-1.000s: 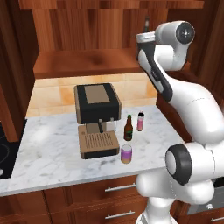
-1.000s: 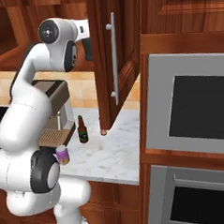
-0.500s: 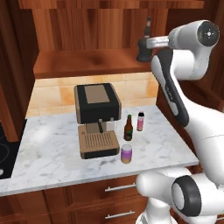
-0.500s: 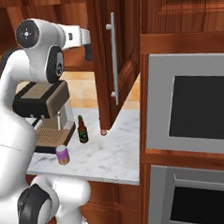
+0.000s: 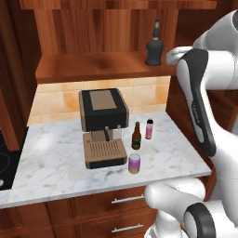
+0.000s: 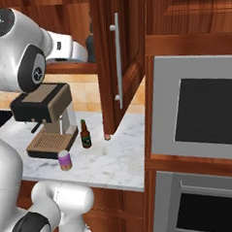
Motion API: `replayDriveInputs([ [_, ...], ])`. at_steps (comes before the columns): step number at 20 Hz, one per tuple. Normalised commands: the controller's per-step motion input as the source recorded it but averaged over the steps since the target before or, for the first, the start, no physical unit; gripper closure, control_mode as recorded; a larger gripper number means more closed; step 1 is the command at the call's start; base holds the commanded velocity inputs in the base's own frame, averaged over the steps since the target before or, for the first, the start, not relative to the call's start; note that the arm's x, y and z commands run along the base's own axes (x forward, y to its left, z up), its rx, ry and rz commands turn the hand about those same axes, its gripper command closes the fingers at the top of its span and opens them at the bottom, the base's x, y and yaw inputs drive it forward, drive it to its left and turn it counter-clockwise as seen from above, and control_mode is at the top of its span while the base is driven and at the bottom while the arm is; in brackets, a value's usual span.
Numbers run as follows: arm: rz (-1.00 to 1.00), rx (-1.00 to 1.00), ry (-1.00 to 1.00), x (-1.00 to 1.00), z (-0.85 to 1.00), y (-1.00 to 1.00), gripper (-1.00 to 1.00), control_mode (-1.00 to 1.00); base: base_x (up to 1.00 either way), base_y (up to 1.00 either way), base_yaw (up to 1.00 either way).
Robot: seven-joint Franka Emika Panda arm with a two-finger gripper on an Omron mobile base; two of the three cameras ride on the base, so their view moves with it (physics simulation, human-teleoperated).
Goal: Sort all alcoholic drinks to one cabinet, and non-alcoholic drinks to the other.
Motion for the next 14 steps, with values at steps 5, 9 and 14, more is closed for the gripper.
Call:
replayDriveInputs([
  [5, -0.03, 0.01, 0.26, -0.48, -0.84, 0.05, -1.00, -1.00, 0.00, 0.00, 0.00],
  [9, 0.00, 0.04, 0.20, -0.21, -1.00, 0.21, -1.00, -1.00, 0.00, 0.00, 0.00],
  [14, 0.00, 0.09, 0.14, 0.00, -0.98, 0.27, -1.00, -1.00, 0.00, 0.00, 0.00],
])
